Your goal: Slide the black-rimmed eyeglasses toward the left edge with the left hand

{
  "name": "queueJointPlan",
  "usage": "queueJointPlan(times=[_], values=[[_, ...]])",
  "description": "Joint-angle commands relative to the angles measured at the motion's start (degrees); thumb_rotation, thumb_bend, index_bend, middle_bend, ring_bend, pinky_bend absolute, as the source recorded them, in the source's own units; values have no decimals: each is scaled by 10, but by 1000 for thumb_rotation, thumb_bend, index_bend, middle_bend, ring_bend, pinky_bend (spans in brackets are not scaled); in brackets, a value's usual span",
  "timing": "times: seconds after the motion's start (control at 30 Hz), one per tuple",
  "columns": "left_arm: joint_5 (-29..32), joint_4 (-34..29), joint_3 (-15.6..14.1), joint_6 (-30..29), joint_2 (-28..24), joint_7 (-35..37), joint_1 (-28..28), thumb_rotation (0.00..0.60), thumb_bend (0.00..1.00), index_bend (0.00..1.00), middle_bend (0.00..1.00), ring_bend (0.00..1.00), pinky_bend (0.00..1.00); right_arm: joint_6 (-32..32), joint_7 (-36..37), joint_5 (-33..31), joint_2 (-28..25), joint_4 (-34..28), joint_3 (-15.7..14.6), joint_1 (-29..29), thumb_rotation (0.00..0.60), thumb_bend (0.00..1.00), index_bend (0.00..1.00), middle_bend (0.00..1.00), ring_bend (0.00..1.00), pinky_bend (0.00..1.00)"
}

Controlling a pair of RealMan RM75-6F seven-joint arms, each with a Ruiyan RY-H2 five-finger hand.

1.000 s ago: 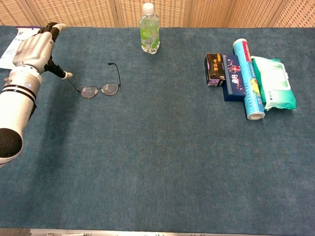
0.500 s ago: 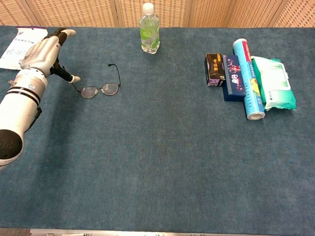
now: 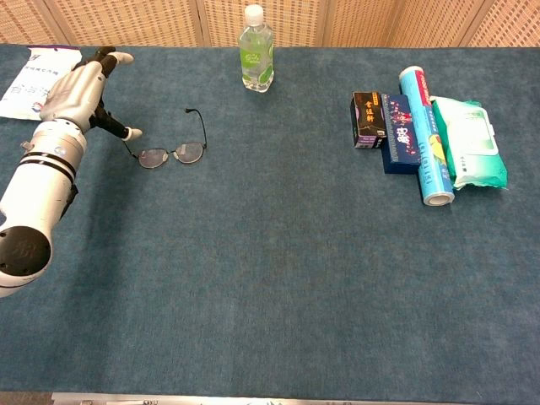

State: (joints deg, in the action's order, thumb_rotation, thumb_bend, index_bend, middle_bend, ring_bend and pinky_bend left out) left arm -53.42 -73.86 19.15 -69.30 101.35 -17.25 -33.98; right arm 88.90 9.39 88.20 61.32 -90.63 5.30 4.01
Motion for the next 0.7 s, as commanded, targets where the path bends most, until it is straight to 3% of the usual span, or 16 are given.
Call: queueJointPlan(times=[0.03, 0.7], values=[[2, 6, -1, 2, 3, -3, -1, 600, 37, 119, 10, 11, 86, 0, 1, 0, 0, 0, 0, 0, 600, 350, 531, 439, 245, 213], [-23, 4, -17, -26, -7, -16, 23, 600, 37, 119, 8, 9, 86, 0, 2, 1, -1, -1, 0, 0, 600, 350, 532, 439, 245, 213]])
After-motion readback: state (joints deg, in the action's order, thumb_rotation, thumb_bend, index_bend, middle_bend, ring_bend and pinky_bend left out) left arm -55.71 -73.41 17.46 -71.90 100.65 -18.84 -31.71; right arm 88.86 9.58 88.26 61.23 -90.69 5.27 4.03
